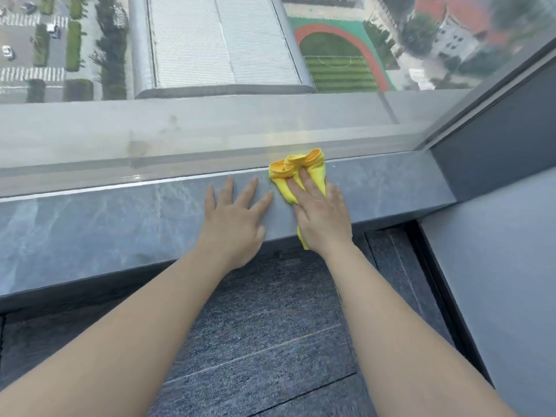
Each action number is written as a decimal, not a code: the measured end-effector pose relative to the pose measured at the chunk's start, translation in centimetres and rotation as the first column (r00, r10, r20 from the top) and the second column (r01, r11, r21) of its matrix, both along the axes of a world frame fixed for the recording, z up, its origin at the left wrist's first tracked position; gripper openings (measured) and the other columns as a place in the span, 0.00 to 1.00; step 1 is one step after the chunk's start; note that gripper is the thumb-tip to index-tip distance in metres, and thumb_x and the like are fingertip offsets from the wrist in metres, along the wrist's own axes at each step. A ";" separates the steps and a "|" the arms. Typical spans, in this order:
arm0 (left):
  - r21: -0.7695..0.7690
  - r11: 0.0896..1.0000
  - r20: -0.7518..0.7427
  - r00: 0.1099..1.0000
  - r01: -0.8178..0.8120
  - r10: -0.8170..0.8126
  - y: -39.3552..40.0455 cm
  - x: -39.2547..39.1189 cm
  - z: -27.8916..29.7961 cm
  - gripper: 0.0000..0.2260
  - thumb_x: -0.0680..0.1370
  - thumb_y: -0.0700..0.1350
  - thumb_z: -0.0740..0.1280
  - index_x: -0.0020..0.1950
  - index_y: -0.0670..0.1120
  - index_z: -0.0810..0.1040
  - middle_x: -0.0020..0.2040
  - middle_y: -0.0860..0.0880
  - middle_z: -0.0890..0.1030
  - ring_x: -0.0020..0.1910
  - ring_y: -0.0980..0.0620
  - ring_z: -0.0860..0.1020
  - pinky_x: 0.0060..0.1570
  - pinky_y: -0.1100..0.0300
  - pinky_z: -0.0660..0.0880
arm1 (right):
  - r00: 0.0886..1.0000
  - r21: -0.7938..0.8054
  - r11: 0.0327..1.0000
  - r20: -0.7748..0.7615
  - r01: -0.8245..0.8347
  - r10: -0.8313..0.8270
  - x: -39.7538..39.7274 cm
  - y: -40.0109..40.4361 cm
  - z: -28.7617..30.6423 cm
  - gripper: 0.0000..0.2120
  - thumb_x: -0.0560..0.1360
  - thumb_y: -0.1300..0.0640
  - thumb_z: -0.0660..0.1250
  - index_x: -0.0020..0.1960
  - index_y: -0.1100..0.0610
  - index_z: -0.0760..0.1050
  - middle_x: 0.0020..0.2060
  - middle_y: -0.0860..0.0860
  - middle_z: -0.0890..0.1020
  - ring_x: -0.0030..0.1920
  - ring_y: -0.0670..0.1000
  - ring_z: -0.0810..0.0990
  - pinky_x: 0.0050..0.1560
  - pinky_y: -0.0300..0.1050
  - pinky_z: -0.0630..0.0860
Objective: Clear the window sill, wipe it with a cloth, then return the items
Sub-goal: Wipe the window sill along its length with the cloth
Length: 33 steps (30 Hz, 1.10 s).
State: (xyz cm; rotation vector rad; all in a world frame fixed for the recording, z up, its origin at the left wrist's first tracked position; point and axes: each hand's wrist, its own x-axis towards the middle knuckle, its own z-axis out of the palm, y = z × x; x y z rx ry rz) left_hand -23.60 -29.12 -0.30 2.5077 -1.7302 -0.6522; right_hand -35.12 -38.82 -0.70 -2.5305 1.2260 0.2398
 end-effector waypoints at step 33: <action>-0.086 0.976 0.050 0.977 -0.201 0.206 -6.1 -8.3 -0.6 0.21 0.79 0.44 0.51 0.72 0.44 0.58 0.76 0.46 0.56 0.76 0.42 0.49 0.73 0.46 0.46 | 1.000 -0.139 0.990 0.014 -0.007 0.009 -9.1 -7.0 -1.5 0.24 0.81 0.49 0.46 0.76 0.49 0.49 0.78 0.48 0.50 0.77 0.58 0.41 0.75 0.54 0.35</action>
